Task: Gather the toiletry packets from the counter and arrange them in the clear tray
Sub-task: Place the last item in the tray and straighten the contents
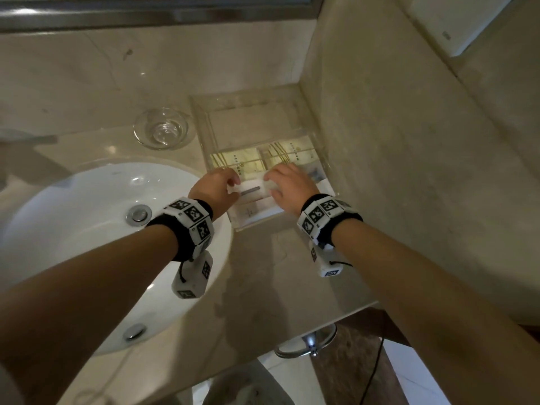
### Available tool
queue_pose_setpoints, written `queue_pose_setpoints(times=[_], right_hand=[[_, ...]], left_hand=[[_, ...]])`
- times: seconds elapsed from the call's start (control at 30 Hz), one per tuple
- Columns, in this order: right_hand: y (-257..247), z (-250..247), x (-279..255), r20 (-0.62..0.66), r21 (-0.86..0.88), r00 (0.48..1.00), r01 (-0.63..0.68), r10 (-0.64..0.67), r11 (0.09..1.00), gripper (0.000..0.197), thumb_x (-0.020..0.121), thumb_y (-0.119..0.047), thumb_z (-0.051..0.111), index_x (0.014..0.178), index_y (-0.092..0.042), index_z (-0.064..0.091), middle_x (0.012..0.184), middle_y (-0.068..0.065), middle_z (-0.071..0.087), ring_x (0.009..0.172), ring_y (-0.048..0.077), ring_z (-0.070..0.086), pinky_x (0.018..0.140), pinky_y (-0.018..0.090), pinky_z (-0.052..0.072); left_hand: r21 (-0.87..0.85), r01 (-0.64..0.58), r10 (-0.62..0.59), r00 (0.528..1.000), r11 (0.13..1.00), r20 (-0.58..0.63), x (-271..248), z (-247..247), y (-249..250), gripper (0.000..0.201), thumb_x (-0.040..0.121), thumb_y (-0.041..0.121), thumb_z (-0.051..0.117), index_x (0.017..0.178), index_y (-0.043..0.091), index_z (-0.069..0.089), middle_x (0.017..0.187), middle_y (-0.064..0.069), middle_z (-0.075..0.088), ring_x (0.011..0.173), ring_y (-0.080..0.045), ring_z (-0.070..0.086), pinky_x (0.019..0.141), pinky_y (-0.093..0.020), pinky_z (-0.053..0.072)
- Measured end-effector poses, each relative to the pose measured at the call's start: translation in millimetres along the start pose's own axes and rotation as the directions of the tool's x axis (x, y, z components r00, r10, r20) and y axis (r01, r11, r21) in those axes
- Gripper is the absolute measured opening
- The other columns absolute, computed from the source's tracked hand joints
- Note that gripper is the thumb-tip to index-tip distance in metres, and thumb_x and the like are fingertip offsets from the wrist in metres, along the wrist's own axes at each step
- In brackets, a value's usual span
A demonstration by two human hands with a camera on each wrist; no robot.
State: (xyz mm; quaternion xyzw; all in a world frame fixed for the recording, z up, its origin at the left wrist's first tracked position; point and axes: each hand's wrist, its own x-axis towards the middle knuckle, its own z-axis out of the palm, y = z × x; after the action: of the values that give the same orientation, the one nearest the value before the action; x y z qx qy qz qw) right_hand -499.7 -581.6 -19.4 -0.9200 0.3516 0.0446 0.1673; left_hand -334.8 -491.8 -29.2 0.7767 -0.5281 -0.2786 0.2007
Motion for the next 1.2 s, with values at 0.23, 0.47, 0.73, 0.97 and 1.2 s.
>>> queue_pose_setpoints(times=[0.23, 0.47, 0.73, 0.97, 1.2], right_hand=[[-3.0, 5.1, 8.2, 0.082, -0.116, 0.996, -0.01, 0.019, 0.993, 0.033, 0.091, -0.017, 0.046, 0.123, -0.019, 0.055, 0.134, -0.002, 0.053, 0.124, 0.021, 0.04, 0.105, 0.036, 0.033], [9.3, 4.5, 2.2, 0.079, -0.171, 0.996, -0.034, 0.048, 0.985, 0.031, 0.094, -0.018, 0.041, 0.119, -0.014, 0.058, 0.128, 0.002, 0.057, 0.12, 0.022, 0.045, 0.101, 0.037, 0.037], [-5.1, 3.2, 11.2, -0.03, -0.085, 0.994, -0.104, 0.102, 0.991, 0.033, 0.092, -0.016, 0.045, 0.123, -0.014, 0.056, 0.13, 0.003, 0.055, 0.123, 0.024, 0.044, 0.102, 0.036, 0.037], [19.7, -6.5, 2.5, -0.015, -0.029, 0.898, -0.44, 0.44, 0.897, 0.038, 0.094, -0.019, 0.047, 0.131, -0.009, 0.046, 0.138, 0.013, 0.044, 0.129, 0.033, 0.039, 0.104, 0.043, 0.036], [33.7, -3.6, -9.2, 0.103, -0.11, 0.899, -0.415, 0.425, 0.903, 0.044, 0.097, -0.028, 0.039, 0.138, -0.01, 0.04, 0.147, 0.009, 0.036, 0.135, 0.03, 0.033, 0.107, 0.041, 0.033]], left_hand=[[0.105, 0.022, -0.022, 1.0, 0.994, 0.0, -4.3, 3.0, -11.3, 0.034, 0.08, 0.013, 0.062, 0.114, 0.013, 0.056, 0.122, -0.008, 0.053, 0.114, -0.027, 0.048, 0.092, -0.035, 0.041], [0.157, 0.039, -0.04, 0.999, 0.987, -0.002, -6.6, 2.8, -11.8, 0.036, 0.082, 0.014, 0.06, 0.117, 0.013, 0.055, 0.128, -0.007, 0.05, 0.121, -0.029, 0.044, 0.098, -0.042, 0.042], [0.119, 0.005, -0.003, 1.0, 0.993, -0.017, -7.9, -0.9, -10.1, 0.029, 0.085, 0.014, 0.055, 0.114, 0.012, 0.057, 0.125, -0.008, 0.053, 0.118, -0.028, 0.047, 0.096, -0.037, 0.043], [0.026, -0.079, 0.079, 0.997, 0.997, 0.028, -0.8, 2.7, 22.0, 0.026, 0.091, 0.015, 0.048, 0.115, 0.01, 0.058, 0.124, -0.009, 0.058, 0.117, -0.025, 0.051, 0.095, -0.032, 0.04], [0.039, -0.043, 0.035, 0.981, 0.998, 0.192, 15.3, 13.3, 54.2, 0.042, 0.093, 0.015, 0.043, 0.135, 0.013, 0.046, 0.139, -0.011, 0.05, 0.124, -0.028, 0.049, 0.101, -0.031, 0.038]])
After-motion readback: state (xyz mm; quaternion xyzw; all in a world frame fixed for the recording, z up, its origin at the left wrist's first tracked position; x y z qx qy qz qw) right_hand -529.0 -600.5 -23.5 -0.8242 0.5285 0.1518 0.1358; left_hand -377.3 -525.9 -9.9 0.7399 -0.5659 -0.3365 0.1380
